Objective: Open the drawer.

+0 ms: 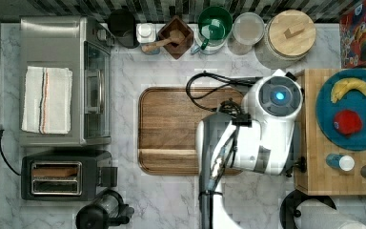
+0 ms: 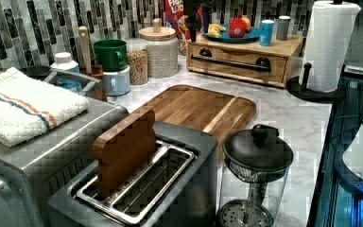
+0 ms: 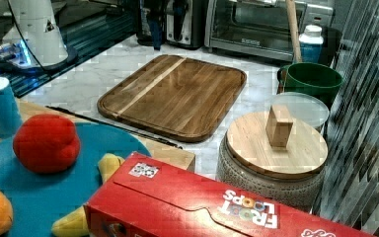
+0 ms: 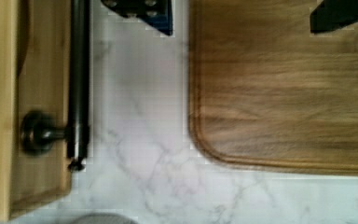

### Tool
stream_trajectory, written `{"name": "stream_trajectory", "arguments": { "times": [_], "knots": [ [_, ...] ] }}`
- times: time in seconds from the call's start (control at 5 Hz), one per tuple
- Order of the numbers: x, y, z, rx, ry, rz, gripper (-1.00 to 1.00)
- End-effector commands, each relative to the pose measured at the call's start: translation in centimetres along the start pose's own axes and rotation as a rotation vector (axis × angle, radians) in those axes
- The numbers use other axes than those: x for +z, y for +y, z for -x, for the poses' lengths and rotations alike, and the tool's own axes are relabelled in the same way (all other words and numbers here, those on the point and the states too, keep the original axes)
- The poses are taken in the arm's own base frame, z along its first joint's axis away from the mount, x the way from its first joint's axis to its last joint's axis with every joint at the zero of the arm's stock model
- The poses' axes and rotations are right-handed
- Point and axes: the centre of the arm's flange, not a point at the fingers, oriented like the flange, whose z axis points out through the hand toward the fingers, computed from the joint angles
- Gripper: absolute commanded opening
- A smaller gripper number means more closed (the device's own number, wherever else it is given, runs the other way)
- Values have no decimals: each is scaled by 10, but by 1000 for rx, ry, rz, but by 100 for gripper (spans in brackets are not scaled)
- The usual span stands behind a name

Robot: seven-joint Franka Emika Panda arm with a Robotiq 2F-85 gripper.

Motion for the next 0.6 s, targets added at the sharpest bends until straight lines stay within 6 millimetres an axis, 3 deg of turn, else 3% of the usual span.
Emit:
{"name": "stream_trajectory", "arguments": {
  "times": [0.2,0.6],
  "knots": [
    [33,50,20,-94,22,24,100],
    [66,66,26,-110,79,54,100]
  ]
}}
